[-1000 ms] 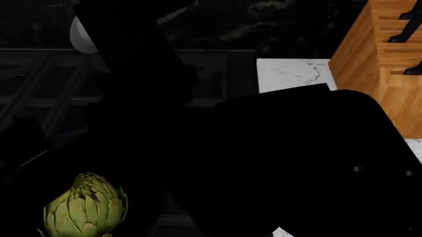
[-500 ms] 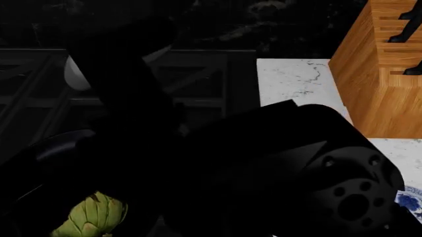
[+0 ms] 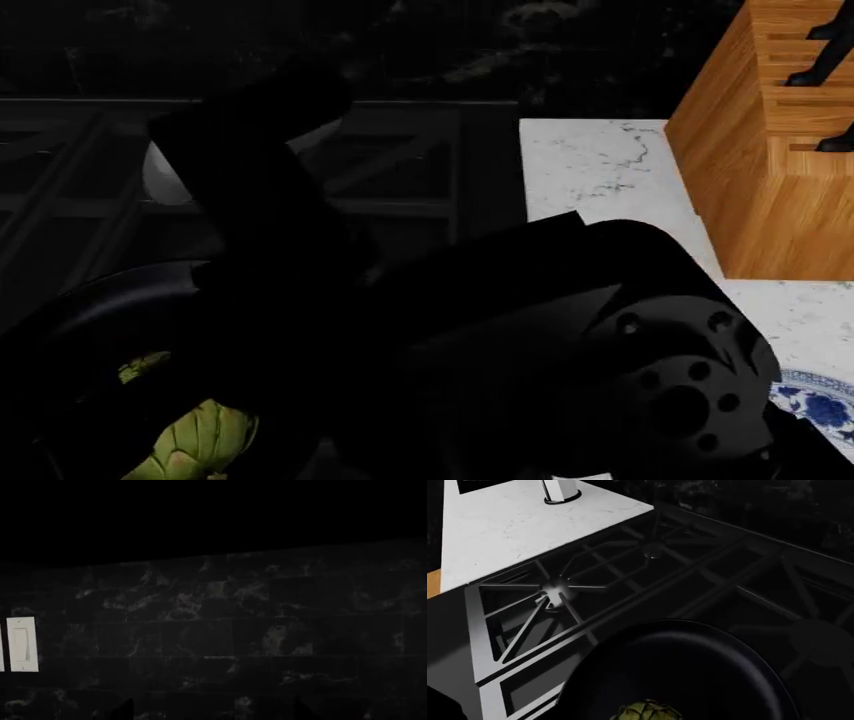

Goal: Pick the artichoke from the pan and place it on the plate.

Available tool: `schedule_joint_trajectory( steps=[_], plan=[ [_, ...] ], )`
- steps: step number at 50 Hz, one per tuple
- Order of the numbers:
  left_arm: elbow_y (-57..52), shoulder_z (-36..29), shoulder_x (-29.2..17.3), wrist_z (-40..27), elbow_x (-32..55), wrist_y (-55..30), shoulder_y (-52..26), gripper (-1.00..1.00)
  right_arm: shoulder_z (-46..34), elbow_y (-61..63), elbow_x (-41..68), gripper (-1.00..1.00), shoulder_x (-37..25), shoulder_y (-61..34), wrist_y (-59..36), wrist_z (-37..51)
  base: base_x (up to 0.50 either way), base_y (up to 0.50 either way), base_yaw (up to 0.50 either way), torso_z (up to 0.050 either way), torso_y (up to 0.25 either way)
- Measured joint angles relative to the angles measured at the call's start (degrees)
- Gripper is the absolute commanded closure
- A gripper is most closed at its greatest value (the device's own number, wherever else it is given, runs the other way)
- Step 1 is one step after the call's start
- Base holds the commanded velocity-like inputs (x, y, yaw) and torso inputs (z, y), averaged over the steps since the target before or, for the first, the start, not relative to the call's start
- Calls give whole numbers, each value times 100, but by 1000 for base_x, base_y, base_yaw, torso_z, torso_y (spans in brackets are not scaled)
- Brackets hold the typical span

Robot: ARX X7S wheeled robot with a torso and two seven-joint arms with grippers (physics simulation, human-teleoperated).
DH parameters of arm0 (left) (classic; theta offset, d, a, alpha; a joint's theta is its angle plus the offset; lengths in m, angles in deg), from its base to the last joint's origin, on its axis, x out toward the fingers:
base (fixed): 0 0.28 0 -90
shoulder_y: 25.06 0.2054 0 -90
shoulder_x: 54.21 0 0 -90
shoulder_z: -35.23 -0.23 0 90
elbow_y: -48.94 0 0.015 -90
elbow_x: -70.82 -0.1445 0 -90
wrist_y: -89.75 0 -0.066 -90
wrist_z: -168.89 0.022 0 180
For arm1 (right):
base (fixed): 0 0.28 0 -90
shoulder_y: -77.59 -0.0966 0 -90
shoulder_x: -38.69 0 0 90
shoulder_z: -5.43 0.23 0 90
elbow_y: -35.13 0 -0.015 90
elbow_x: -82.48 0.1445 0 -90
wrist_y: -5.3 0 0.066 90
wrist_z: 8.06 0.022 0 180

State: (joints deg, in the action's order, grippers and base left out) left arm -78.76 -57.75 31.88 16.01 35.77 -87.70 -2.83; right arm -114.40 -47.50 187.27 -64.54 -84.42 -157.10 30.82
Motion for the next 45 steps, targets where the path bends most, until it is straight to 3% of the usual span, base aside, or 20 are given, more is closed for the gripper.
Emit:
schedule_joint_trajectory(
  steps=[45],
  plan=[
    [-98, -267, -218, 148, -308, -221, 10, -100, -608, 182, -699, -100, 59, 114, 33, -579, 0, 0, 0, 0, 0]
  ],
)
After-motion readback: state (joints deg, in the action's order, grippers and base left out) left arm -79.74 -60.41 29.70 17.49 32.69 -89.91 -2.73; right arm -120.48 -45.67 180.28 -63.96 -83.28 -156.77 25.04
